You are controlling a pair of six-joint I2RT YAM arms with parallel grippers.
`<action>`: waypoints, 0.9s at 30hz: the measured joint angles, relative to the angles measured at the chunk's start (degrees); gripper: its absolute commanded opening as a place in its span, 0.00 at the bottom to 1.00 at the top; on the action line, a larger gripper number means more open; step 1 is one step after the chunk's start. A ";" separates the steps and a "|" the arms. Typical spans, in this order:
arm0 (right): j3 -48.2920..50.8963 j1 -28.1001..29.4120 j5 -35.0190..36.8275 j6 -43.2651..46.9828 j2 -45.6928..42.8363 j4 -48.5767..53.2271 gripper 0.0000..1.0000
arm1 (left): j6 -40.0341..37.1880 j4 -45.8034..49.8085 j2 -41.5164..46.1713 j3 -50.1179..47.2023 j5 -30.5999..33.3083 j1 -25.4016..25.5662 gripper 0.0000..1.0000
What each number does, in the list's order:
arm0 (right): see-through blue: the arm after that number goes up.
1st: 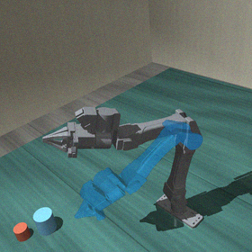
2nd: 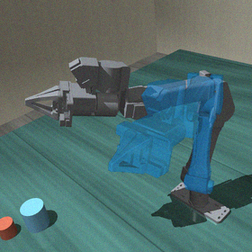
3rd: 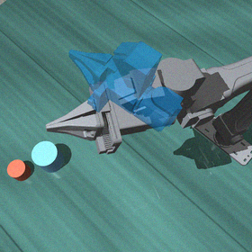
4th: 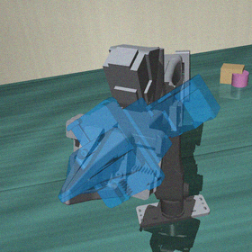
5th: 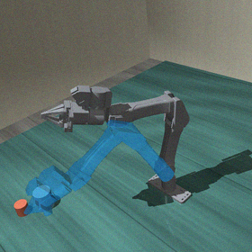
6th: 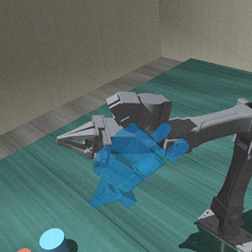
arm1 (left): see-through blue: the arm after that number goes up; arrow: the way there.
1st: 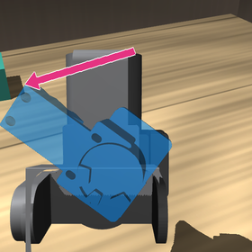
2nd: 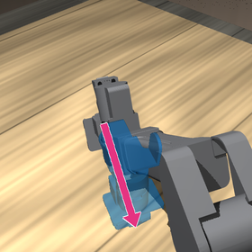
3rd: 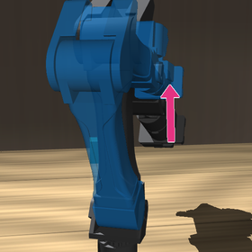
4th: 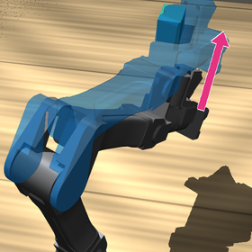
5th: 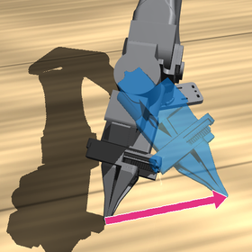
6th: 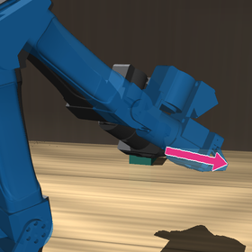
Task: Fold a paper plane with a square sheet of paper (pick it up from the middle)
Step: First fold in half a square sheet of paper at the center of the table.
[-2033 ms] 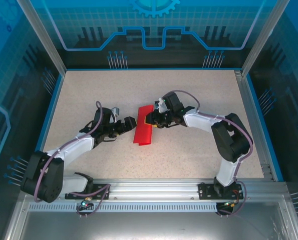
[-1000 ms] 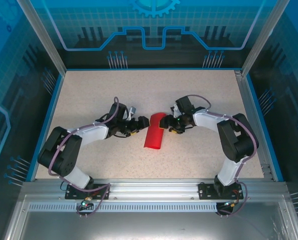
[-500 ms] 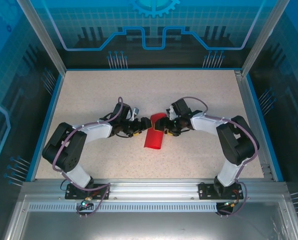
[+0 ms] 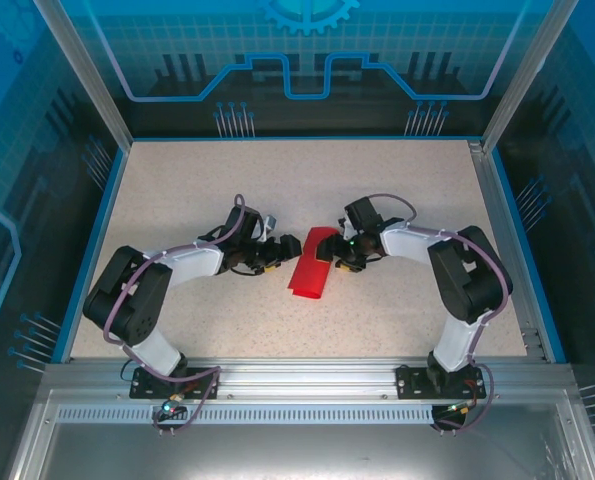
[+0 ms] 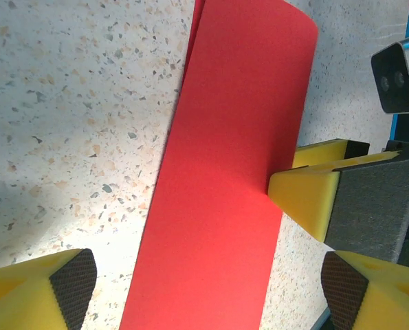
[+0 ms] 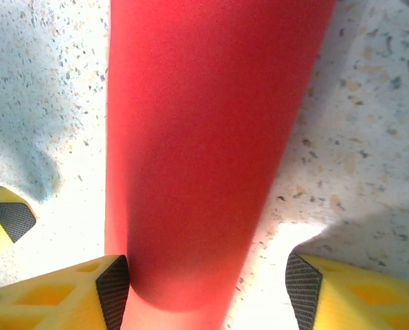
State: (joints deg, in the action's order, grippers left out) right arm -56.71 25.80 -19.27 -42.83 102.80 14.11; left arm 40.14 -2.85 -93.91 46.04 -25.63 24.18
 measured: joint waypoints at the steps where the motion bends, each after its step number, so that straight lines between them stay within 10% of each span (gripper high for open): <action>1: 0.57 -0.28 -0.37 0.09 -0.33 -0.44 0.67 | 0.00 0.00 -0.02 0.04 -0.20 0.00 0.86; 27: 7.87 -2.99 -3.67 -0.02 -4.85 -5.55 0.62 | -0.61 2.38 -8.48 7.50 -5.86 1.92 0.54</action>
State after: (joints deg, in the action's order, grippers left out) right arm -48.84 22.81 -22.94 -42.85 97.95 8.56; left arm 39.53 -0.47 -102.39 53.54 -31.48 26.11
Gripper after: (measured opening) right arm 0.617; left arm 0.585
